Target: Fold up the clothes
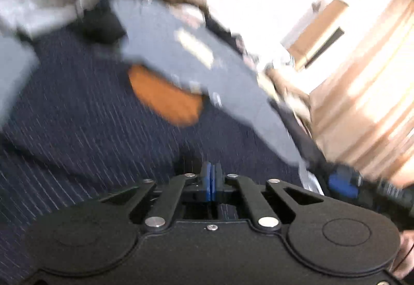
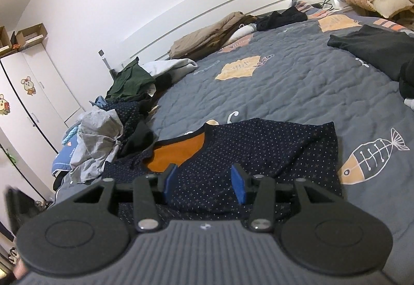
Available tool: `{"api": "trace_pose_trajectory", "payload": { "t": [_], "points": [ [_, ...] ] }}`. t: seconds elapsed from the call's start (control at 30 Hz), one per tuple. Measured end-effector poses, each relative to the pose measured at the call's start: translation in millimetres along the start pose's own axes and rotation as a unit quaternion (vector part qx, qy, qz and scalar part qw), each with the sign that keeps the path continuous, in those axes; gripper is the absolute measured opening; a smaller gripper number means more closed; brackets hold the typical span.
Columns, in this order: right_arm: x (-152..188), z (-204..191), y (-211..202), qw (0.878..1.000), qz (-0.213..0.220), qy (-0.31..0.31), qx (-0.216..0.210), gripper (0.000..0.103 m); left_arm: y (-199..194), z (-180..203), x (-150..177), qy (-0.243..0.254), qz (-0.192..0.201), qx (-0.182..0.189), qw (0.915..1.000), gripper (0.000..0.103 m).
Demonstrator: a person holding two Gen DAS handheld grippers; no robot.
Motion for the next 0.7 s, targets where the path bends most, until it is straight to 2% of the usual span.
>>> {"api": "trace_pose_trajectory", "payload": {
  "t": [0.1, 0.17, 0.23, 0.33, 0.4, 0.53, 0.7],
  "points": [
    [1, -1, 1, 1.000, -0.003, -0.002, 0.001, 0.045, -25, -13, -36, 0.002, 0.024, -0.025, 0.9994, 0.001],
    [2, -2, 2, 1.000, -0.004, -0.003, 0.002, 0.045, -32, -22, -43, -0.018, 0.019, -0.032, 0.9992, 0.001],
    [3, -3, 3, 1.000, -0.005, -0.001, 0.002, 0.045, -25, -17, -30, -0.011, -0.001, -0.022, 0.9997, 0.003],
    [3, -4, 5, 1.000, -0.007, 0.001, 0.004, 0.045, -3, -13, 0, -0.006, -0.036, -0.005, 0.9993, 0.012],
    [4, -5, 6, 1.000, -0.008, -0.002, 0.005, 0.045, 16, -13, 22, -0.014, -0.056, 0.000, 0.9983, 0.028],
    [5, -6, 4, 1.000, -0.007, -0.007, 0.002, 0.045, 42, -16, 43, -0.018, -0.064, 0.008, 0.9978, 0.032],
    [4, -4, 9, 1.000, -0.015, -0.004, 0.000, 0.045, 64, -25, 43, -0.020, -0.058, -0.006, 0.9981, 0.037]
  ]
}}
Point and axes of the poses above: each gripper's, at about its wrist camera, not at the fingertips, and y roughly the way its jaws point, z to its right, x to its underside, the point moved 5 cm from there along y, roughly the way its jaws point, and after that the axes turned 14 degrees about x, right-handed, at the moved point
